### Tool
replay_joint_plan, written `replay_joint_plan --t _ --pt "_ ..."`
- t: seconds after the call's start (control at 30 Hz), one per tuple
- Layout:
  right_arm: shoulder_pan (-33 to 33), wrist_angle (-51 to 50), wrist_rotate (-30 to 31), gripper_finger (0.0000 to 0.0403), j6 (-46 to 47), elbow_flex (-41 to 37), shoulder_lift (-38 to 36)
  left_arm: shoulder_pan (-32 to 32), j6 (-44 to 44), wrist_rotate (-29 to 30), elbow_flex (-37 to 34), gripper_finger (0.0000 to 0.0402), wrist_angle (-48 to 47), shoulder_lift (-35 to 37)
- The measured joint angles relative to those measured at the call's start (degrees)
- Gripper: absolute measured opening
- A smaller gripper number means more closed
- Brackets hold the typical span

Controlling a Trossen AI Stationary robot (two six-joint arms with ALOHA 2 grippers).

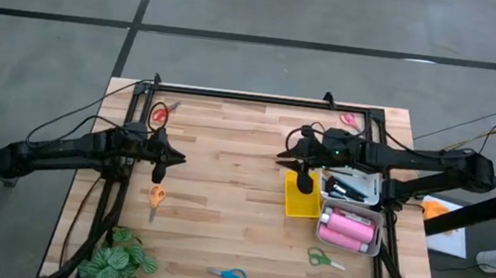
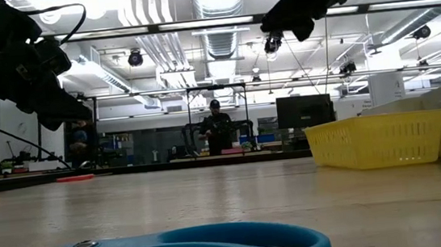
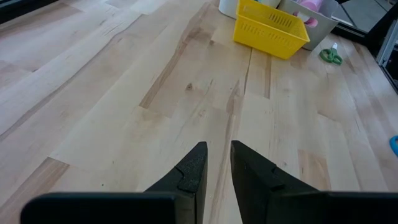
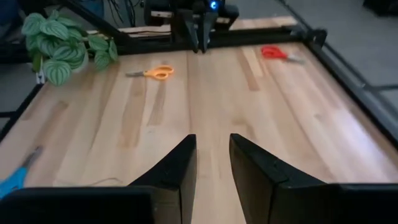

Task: Pick & Place Paint Supplies
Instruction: Put the green scissors into the yellow bin

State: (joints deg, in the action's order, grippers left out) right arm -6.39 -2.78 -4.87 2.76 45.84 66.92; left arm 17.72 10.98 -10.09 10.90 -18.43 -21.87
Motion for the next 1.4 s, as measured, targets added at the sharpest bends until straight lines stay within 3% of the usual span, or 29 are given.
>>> replay_joint_plan --t 0.13,0.4,0.6,0.9,1.0,1.27,1.4 --pt "0.0 -2.1 -1.6 0.0093 5.0 1.7 1.0 0.0 0.0 0.0 0.0 0.0072 0.0 0.0" --pt "3.5 -24.4 -1.6 0.0093 9.9 12.9 4.6 0.0 0.0 0.0 0.0 0.0072 0.0 0.0" --pt "8.1 -40.6 -1.1 0.0093 19.7 24.1 11.6 0.0 0.0 0.0 0.0 0.0072 -0.1 0.0" --pt "16.7 -64.9 -2.8 0.0093 20.9 39.5 24.9 0.0 0.0 0.0 0.0 0.0072 -1.5 0.0" --pt "20.7 -69.1 -5.7 0.0093 21.9 42.1 28.4 0.0 0.0 0.0 0.0 0.0072 -1.8 0.0" --pt "29.7 -70.0 -5.7 0.0093 21.9 42.1 32.6 0.0 0.0 0.0 0.0 0.0072 -2.0 0.0" --pt "32.6 -70.1 -5.7 0.0093 15.1 40.4 32.6 0.0 0.0 0.0 0.0 0.0072 -2.3 0.0"
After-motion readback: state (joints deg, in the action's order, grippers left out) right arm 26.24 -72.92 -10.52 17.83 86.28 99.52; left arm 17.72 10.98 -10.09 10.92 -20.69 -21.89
